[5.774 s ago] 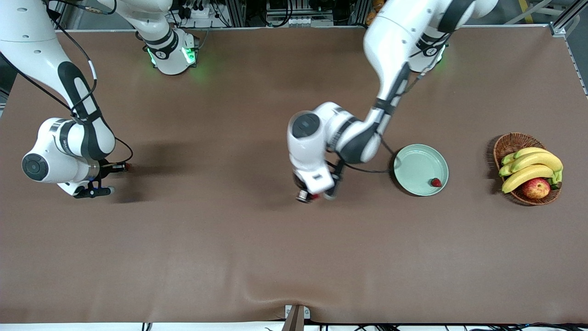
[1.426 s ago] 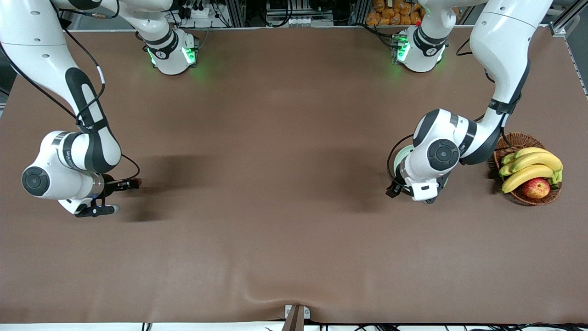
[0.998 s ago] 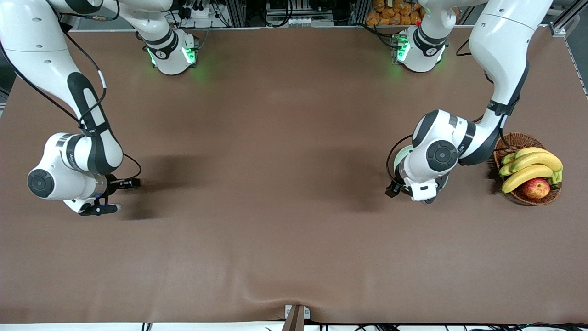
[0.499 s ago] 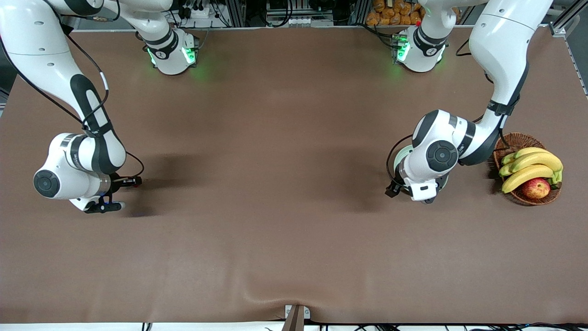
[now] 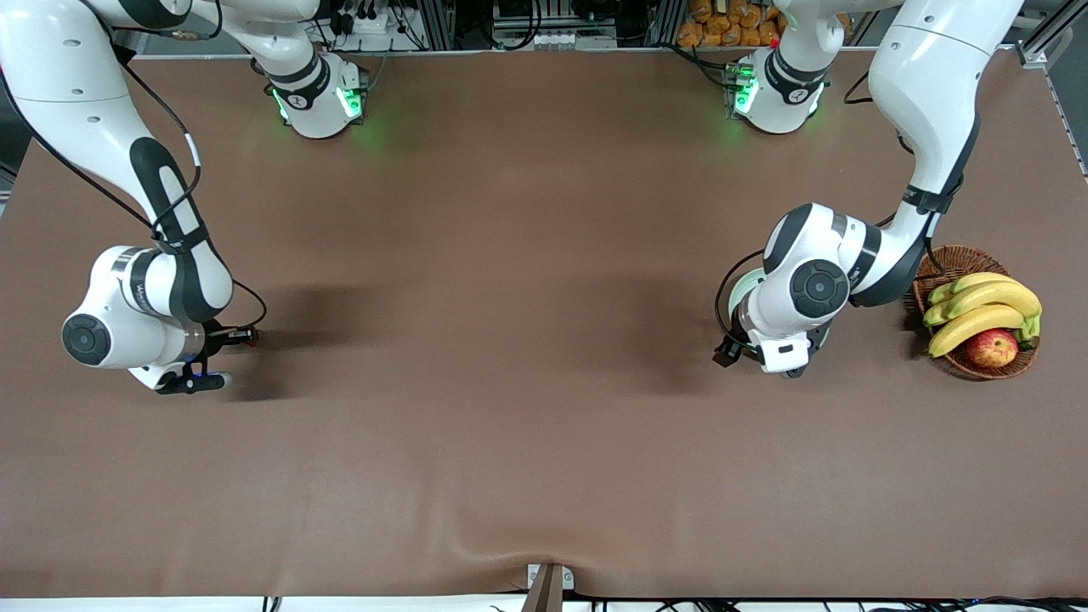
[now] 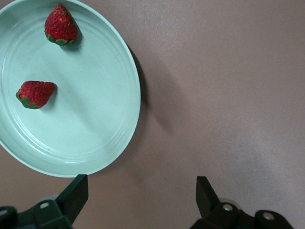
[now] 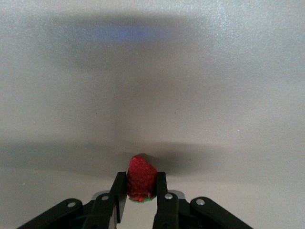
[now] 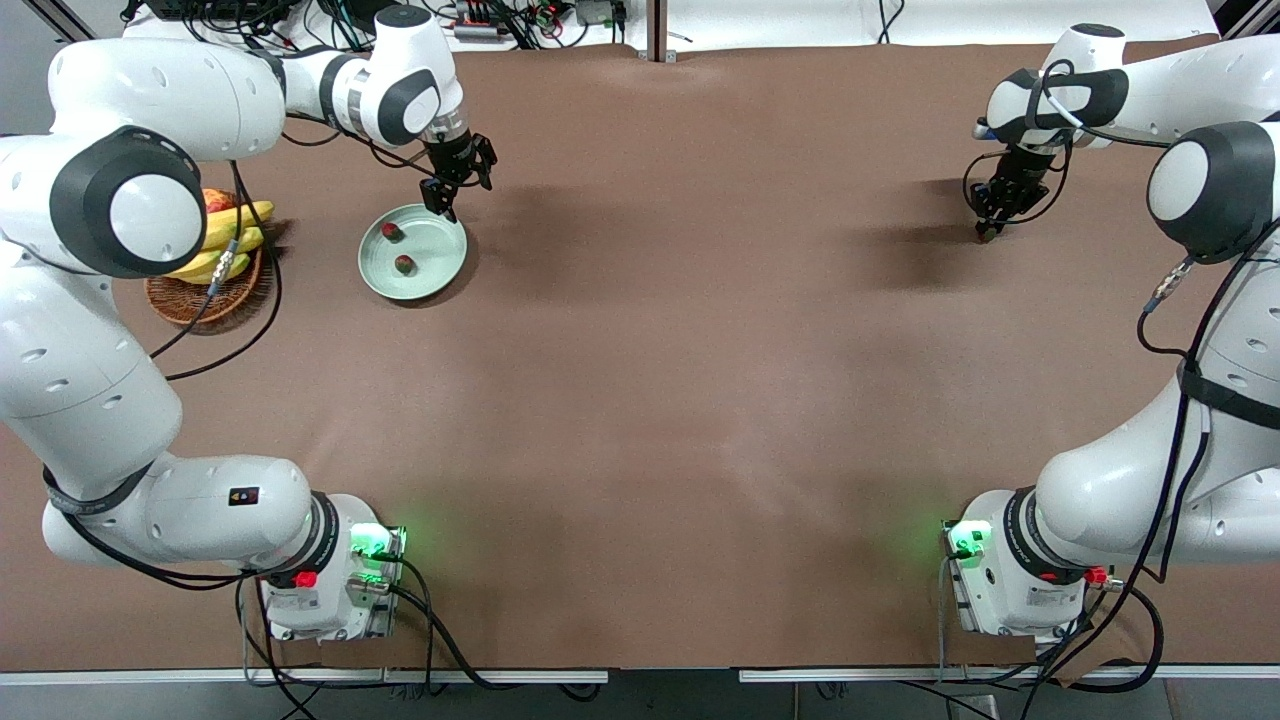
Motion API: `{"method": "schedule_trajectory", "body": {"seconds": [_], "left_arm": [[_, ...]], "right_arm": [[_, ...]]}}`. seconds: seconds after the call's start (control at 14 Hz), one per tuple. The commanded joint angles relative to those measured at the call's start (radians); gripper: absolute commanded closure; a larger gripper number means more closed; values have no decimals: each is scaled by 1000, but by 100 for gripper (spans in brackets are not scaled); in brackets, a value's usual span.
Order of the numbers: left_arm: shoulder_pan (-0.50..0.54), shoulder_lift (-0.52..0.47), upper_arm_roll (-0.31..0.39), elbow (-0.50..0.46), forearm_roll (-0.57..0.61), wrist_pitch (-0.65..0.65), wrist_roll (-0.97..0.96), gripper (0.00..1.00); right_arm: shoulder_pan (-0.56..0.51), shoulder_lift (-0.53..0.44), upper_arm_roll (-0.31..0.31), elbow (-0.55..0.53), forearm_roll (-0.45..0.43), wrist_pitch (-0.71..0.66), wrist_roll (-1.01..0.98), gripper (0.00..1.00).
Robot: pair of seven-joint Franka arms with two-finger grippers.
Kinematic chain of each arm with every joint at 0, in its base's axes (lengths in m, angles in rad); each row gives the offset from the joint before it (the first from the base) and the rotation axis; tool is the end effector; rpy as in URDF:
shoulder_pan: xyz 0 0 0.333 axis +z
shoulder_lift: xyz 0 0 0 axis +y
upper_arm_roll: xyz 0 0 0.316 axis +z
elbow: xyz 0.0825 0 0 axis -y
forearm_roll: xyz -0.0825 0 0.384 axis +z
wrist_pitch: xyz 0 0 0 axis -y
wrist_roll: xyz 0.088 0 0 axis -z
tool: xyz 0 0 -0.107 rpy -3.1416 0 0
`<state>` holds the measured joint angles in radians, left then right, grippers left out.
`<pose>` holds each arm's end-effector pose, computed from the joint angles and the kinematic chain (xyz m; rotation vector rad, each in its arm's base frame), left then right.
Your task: Collect all strawberries into plate
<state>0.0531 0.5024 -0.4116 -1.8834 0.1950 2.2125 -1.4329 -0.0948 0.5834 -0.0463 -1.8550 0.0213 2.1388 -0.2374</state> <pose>0.5870 -0.1998 0.2498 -2.7092 -1.4460 0.1757 0.6010 -0.0836 0.1839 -3.0591 -0.1315 0.4557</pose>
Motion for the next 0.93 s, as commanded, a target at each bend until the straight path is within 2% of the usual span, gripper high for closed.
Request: {"method": "schedule_trajectory", "body": {"seconds": [0.0,0.07,0.21,0.36,0.71,0.86], "left_arm": [[-4,8,1,33,9,-5,14,0],[-15,17,1,43,9,-7,16,0],[-42,37,2,70,9,-5,17,0],[-53,48,2,92,10,-7,17,0],[-59,56,2,109,11,-7,88,0],[-65,57,2,107,11,-7,91,0]], "right_arm": [[-14,-14,12,17,2,-7,1,97],[-8,-20,14,49,5,-10,3,100],[13,-30,20,152,11,-95,7,100],[59,-31,22,239,63,-146,48,100],[266,-40,23,284,117,-146,327,100],[375,-34,23,284,188,-135,491,100]]}}
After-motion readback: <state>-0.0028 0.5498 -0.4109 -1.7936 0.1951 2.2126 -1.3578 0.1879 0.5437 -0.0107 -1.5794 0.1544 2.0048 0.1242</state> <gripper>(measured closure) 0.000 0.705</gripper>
